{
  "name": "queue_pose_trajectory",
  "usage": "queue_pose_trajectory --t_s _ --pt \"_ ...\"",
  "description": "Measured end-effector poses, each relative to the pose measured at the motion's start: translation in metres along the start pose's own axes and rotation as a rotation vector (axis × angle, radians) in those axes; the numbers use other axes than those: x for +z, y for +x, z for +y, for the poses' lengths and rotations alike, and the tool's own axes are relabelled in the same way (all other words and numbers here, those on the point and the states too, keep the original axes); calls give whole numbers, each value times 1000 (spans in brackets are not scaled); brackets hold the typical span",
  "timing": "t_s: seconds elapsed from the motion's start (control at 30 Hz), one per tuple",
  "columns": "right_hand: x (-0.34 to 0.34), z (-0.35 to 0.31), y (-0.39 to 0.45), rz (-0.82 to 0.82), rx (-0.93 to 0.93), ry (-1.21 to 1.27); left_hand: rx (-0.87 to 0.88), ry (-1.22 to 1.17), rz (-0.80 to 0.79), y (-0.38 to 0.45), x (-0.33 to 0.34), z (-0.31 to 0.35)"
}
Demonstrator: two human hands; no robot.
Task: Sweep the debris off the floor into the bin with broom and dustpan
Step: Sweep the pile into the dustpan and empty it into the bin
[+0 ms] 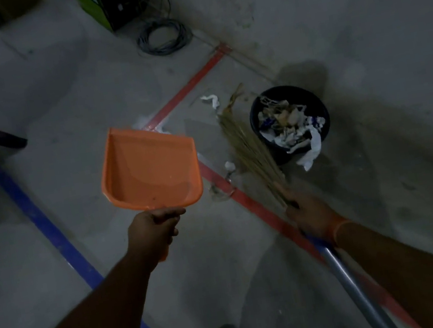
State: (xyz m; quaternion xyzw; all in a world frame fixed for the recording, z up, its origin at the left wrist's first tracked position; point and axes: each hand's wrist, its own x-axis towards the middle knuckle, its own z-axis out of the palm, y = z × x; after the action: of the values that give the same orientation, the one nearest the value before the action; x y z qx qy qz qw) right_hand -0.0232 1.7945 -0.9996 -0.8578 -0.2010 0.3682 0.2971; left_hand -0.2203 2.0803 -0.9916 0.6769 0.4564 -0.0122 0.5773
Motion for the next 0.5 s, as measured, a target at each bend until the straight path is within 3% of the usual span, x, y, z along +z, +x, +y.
queue_pose_trajectory --t_s 0.33,0.5 --pt "-22 -71 215 71 15 -388 22 67 -118 95 9 21" --pt "-26 -77 287 10 3 -594 -41 77 -162 138 16 5"
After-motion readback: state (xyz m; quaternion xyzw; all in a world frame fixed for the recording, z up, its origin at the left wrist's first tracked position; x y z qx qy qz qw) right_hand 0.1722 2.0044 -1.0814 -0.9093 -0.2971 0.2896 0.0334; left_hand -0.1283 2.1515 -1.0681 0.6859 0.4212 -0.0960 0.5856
